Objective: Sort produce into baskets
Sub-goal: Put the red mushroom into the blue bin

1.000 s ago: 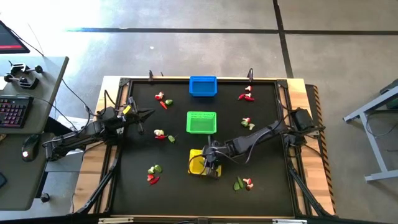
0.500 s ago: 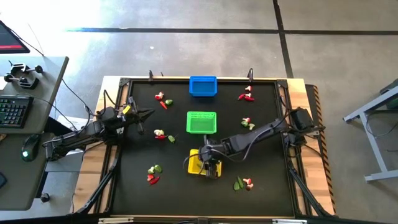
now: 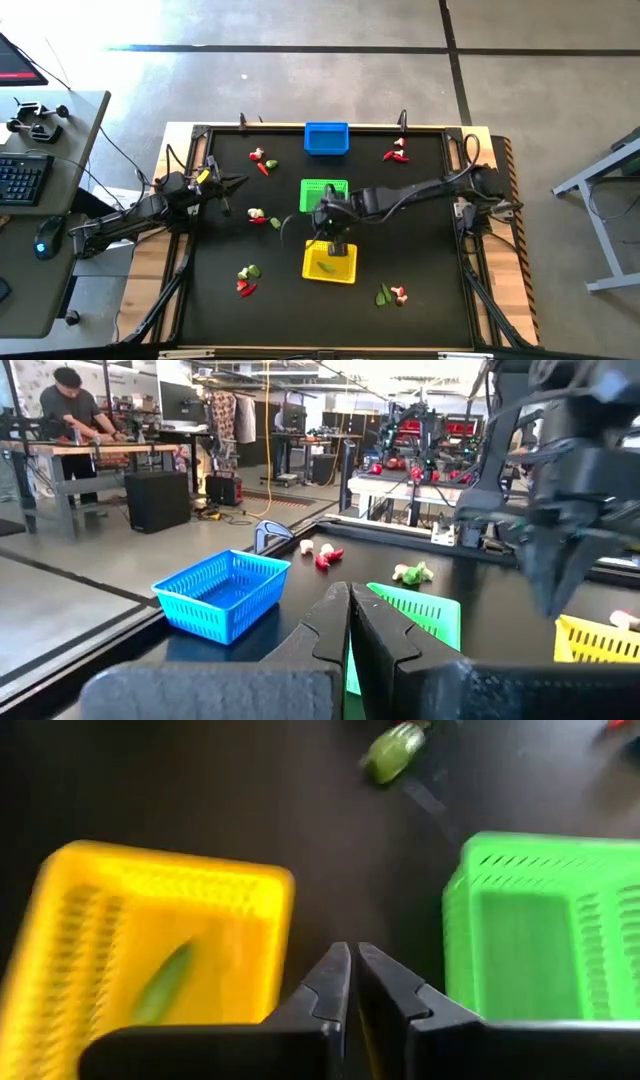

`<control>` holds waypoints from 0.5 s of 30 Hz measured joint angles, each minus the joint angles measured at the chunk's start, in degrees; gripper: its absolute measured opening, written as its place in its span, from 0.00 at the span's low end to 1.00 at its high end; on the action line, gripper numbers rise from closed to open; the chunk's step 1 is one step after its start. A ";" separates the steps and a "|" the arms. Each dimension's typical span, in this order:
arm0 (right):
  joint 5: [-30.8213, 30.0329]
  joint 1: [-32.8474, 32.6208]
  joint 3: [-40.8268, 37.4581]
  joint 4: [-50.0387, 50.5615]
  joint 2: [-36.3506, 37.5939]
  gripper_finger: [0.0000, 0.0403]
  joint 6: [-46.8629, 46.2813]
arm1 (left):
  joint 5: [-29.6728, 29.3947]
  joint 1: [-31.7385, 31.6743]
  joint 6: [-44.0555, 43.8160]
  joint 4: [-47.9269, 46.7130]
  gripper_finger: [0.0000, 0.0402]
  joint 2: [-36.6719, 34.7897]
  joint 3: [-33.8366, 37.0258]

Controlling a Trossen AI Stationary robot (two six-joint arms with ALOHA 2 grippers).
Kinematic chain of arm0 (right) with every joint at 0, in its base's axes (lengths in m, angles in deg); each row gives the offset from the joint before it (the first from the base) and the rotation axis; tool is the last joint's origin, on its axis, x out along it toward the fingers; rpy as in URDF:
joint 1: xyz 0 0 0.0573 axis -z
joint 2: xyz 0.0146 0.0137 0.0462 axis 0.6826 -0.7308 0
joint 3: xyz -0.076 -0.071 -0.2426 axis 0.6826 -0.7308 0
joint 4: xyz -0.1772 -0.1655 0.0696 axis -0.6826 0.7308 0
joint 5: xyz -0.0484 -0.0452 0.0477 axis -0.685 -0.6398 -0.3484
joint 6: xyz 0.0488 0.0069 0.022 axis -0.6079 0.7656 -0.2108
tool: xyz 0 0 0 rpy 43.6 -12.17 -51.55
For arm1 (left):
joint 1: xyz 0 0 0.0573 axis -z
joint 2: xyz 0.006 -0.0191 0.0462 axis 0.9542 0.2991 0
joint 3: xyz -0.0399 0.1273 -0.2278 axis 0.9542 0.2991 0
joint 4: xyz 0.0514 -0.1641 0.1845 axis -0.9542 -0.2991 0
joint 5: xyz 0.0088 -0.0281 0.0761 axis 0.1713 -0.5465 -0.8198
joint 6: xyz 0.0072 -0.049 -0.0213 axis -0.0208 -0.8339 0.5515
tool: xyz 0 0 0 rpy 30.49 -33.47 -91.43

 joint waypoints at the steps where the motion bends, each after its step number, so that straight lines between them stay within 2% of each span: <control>1: 0.42 0.71 -1.80 -4.28 0.00 0.02 0.78 | 0.01 0.00 0.00 -0.01 0.00 -0.02 -0.01; 9: 3.53 6.42 -18.91 -46.52 -0.02 0.00 -0.54 | 0.01 0.00 2.59 -0.05 0.00 0.00 0.00; 15: 9.17 11.86 -31.63 -74.30 0.27 0.00 -4.20 | -0.46 -0.04 3.93 -0.35 0.00 -0.01 -0.01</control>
